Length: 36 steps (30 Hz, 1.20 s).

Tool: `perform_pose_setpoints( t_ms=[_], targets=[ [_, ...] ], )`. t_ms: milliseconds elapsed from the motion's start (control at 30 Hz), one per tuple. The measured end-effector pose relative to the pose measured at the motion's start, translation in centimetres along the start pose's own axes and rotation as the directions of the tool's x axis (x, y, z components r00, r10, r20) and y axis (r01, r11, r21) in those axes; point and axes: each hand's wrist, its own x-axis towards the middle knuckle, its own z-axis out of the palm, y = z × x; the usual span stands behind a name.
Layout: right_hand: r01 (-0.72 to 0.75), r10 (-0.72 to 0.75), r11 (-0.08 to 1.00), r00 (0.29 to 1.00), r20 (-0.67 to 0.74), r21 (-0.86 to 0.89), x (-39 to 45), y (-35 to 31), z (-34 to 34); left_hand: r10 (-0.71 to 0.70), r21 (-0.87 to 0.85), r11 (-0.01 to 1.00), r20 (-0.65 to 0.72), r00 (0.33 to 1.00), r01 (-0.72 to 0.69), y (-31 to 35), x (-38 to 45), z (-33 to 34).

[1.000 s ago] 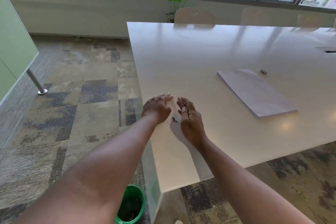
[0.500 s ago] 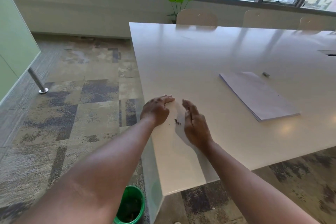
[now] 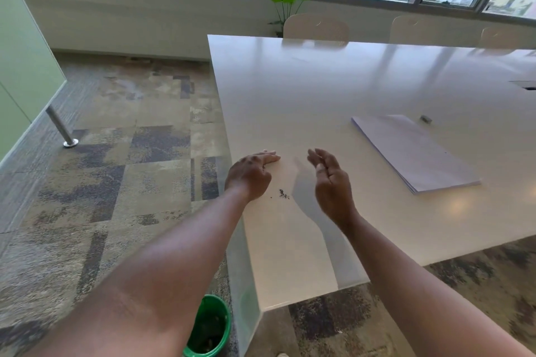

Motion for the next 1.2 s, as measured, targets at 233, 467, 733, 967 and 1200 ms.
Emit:
perform_pose_setpoints(
  t_ms=[233, 467, 733, 967, 1200],
  targets=[
    [-0.037, 0.133, 0.792, 0.985, 0.113, -0.609, 0.2, 2.8, -2.2, 0.001, -0.007, 1.0, -0.009, 1.0, -0.001, 0.1, -0.1, 0.0],
    [0.119, 0.049, 0.921, 0.909, 0.413, -0.371, -2.1, 1.1, 0.9, 0.008, 0.02, 1.0, 0.001, 1.0, -0.008, 0.3, -0.1, -0.1],
    [-0.052, 0.078, 0.941, 0.995, 0.065, -0.334, -0.8, 1.4, -0.6, -0.007, 0.006, 1.0, 0.004, 1.0, 0.007, 0.3, -0.1, -0.1],
    [0.14, 0.074, 0.828, 0.933, 0.353, -0.543, -1.4, 1.6, 0.5, -0.006, 0.018, 1.0, 0.004, 1.0, 0.006, 0.3, -0.2, -0.2],
    [0.049, 0.009, 0.99, 0.91, 0.414, -0.13, -3.0, 1.0, 0.8, 0.0, 0.022, 1.0, 0.01, 1.0, 0.0, 0.3, -0.1, -0.1]
  ],
)
